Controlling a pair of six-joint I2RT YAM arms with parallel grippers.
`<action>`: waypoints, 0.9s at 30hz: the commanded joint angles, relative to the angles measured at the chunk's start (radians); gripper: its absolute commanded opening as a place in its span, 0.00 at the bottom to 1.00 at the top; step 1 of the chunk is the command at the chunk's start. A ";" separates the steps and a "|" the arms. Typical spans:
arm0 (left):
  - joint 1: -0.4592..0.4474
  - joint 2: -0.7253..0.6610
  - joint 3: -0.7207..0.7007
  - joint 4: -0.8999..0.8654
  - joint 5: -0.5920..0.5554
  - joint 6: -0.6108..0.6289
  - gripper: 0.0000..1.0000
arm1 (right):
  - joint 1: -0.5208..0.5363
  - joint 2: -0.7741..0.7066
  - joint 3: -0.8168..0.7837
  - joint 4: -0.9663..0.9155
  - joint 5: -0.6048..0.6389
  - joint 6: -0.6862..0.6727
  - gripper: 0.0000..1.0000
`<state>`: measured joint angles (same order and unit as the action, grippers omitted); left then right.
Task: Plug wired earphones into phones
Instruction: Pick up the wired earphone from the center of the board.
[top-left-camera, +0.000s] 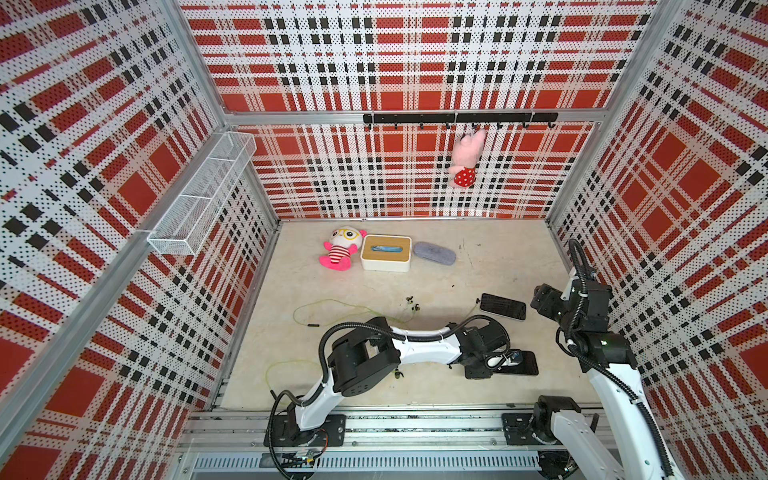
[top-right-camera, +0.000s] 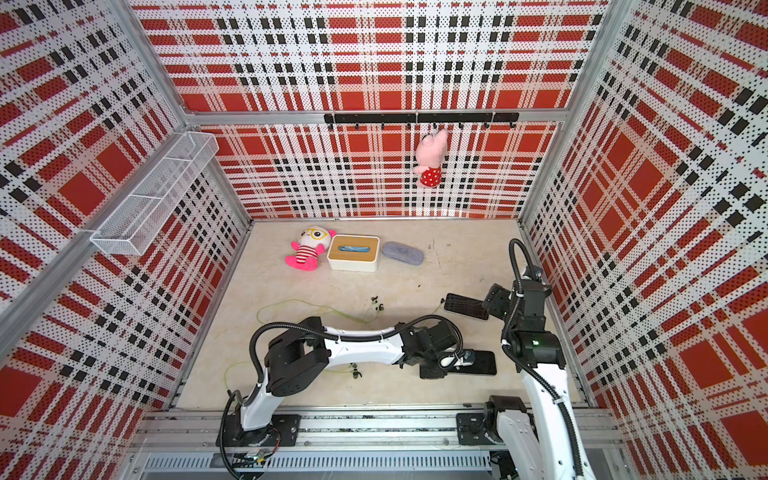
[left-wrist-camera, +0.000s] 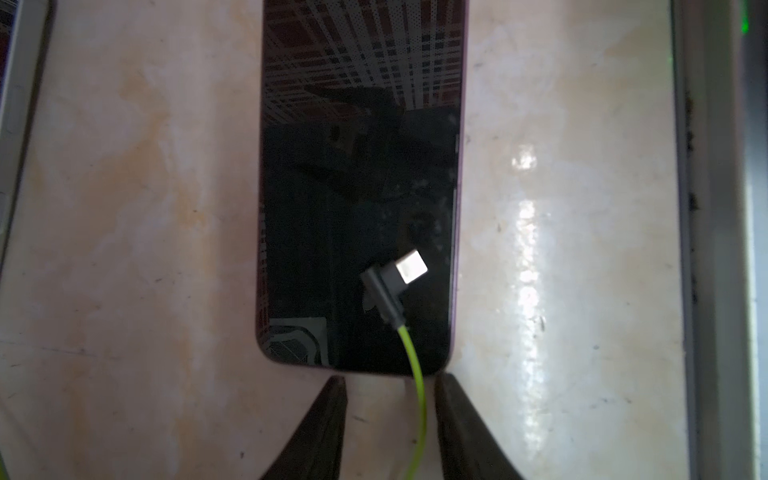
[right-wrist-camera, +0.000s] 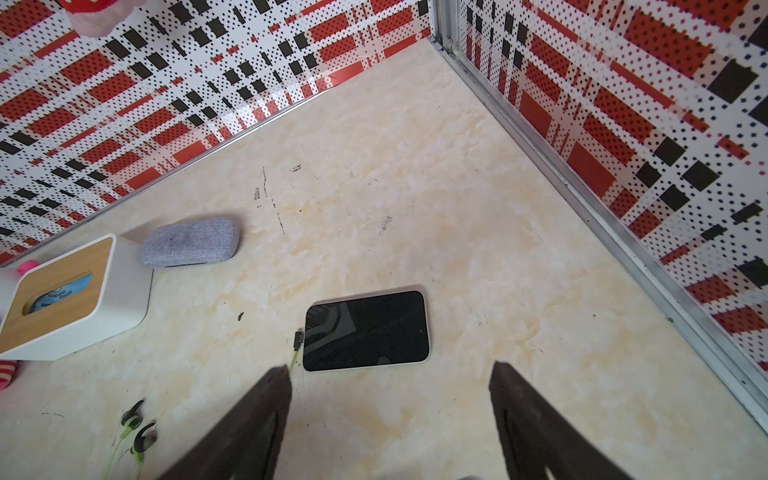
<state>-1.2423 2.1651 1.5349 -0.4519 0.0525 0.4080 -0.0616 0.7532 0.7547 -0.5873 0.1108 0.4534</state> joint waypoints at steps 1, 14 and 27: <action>-0.017 -0.004 -0.030 -0.022 -0.034 -0.021 0.37 | -0.003 -0.009 0.004 0.018 -0.008 0.015 0.79; -0.029 -0.041 -0.062 0.001 -0.123 -0.083 0.00 | -0.004 -0.027 0.015 -0.011 -0.107 0.001 0.77; 0.164 -0.601 -0.585 0.679 -0.076 -0.417 0.00 | 0.001 -0.114 -0.020 0.068 -0.626 0.167 0.74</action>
<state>-1.1202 1.6501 1.0245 -0.0158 -0.0486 0.1265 -0.0620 0.6552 0.7567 -0.6071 -0.2638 0.5179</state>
